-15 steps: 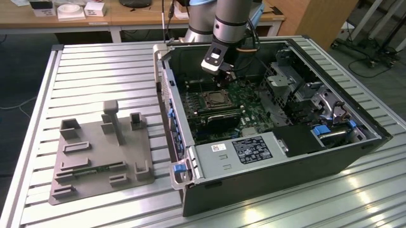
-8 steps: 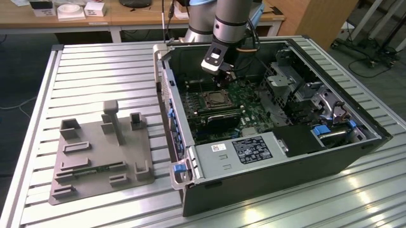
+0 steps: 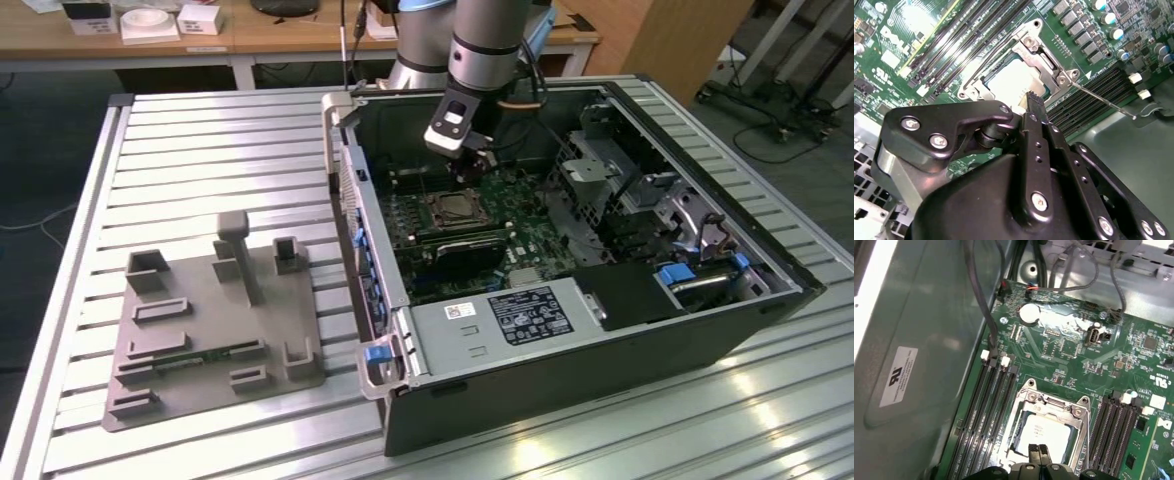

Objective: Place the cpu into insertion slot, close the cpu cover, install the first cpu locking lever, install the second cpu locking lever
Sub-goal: 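Install the first cpu locking lever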

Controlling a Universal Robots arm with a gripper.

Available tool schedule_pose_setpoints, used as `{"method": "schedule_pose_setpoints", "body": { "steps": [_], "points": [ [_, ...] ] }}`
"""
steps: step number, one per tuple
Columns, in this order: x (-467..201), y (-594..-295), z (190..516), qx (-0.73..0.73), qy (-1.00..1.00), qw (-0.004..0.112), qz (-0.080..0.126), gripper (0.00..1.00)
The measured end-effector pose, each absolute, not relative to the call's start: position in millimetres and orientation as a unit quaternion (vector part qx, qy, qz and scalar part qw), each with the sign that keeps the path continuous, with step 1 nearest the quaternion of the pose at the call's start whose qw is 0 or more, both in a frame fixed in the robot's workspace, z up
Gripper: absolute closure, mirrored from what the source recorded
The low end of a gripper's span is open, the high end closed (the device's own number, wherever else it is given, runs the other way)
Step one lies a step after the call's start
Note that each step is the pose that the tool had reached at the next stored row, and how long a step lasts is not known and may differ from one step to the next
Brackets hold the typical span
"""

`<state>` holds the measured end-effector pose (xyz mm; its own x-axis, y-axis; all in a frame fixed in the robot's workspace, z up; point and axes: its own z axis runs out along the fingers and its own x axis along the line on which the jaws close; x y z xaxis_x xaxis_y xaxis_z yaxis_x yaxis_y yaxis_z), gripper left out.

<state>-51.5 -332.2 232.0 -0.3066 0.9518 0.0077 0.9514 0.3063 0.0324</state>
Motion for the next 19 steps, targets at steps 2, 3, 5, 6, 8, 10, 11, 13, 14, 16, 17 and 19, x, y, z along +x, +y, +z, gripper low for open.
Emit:
{"method": "schedule_pose_setpoints", "body": {
  "steps": [2,3,5,6,8,10,11,13,14,16,17,19],
  "points": [
    [-51.5,-332.3,232.0,0.576,0.818,0.006,0.015,0.90],
    [-51.5,-332.2,232.0,0.569,0.822,0.006,0.015,0.90],
    [-51.5,-332.3,232.4,0.559,0.829,0.006,0.016,0.90],
    [-51.5,-332.3,233.1,0.556,0.831,0.006,0.016,0.90],
    [-51.5,-332.2,235.7,0.553,0.833,0.006,0.016,0.90],
    [-51.5,-332.2,240.0,0.551,0.834,0.006,0.016,0.90],
    [-51.5,-332.3,241.6,0.550,0.835,0.006,0.016,0.90],
    [-51.5,-332.2,244.2,0.547,0.837,0.006,0.016,0.90],
    [-51.5,-332.2,244.7,0.543,0.839,0.006,0.016,0.90],
    [-51.5,-332.2,244.7,0.530,0.848,0.005,0.016,0.90],
    [-51.5,-332.2,244.7,0.522,0.853,0.005,0.016,0.90],
    [-51.5,-332.2,244.7,0.506,0.862,0.005,0.016,0.90]
  ]
}}
